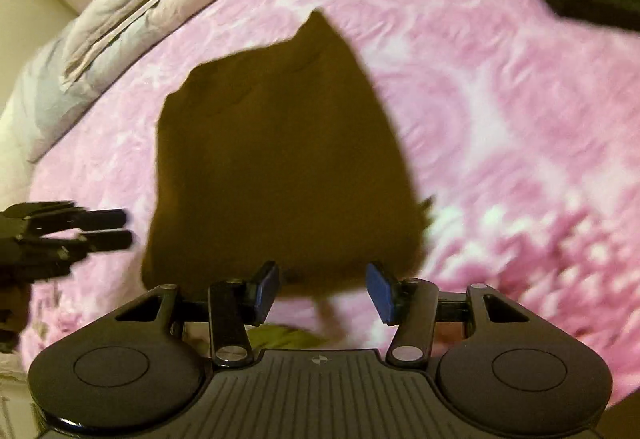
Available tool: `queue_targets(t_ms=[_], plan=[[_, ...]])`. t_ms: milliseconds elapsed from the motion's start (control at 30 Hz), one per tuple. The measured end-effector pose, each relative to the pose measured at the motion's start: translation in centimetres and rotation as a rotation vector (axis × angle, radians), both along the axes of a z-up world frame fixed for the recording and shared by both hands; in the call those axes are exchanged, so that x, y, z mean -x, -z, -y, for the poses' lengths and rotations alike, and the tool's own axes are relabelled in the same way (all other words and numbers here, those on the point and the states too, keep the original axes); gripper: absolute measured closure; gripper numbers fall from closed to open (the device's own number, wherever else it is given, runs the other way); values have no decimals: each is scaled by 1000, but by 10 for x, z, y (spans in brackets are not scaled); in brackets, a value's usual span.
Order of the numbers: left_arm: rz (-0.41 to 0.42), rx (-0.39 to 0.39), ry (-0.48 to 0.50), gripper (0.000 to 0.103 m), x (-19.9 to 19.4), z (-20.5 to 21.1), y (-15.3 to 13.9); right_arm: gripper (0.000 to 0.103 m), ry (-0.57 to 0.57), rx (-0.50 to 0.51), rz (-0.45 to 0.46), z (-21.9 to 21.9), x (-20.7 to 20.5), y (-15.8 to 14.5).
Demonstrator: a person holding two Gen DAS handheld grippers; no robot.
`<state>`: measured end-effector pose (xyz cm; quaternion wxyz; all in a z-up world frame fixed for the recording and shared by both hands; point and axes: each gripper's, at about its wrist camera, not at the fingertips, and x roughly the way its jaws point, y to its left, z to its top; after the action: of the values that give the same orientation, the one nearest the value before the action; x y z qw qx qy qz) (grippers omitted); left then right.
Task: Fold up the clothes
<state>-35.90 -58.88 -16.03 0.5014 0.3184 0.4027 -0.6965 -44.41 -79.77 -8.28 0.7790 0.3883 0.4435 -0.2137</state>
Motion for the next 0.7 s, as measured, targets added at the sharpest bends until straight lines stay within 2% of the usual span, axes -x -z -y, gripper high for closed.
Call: queue_targets(t_ms=[67,167,233,300,367,400,467,500,567,700], plan=[[23,-24,52,73,19,9,13,51,7,-24,21,1,-7,13],[50,-90,66,69,25,14,36,51,50,-44,42,15,-8,25],[37,-100,62,68,23,13,36,51,92,-52,52,28,-3,30],[49,-113,78,68,24,12,31,51,107,-40,52,28,1,21],[81,-113,115,68,23,4,24,50,155,-35,50,23,12,11],[103,-96,141,73,25,1,19,50,198,-53,54,21,19,10],[122,-38,185,74,25,-9,6,33,301,-108,75,18,34,12],[116,-7,194,74,26,-9,0,15,358,-137,92,16,41,14],[108,36,195,74,27,-1,-5,13,474,-221,145,12,50,28],[103,13,168,74,28,30,11,13,611,-358,265,9,46,60]])
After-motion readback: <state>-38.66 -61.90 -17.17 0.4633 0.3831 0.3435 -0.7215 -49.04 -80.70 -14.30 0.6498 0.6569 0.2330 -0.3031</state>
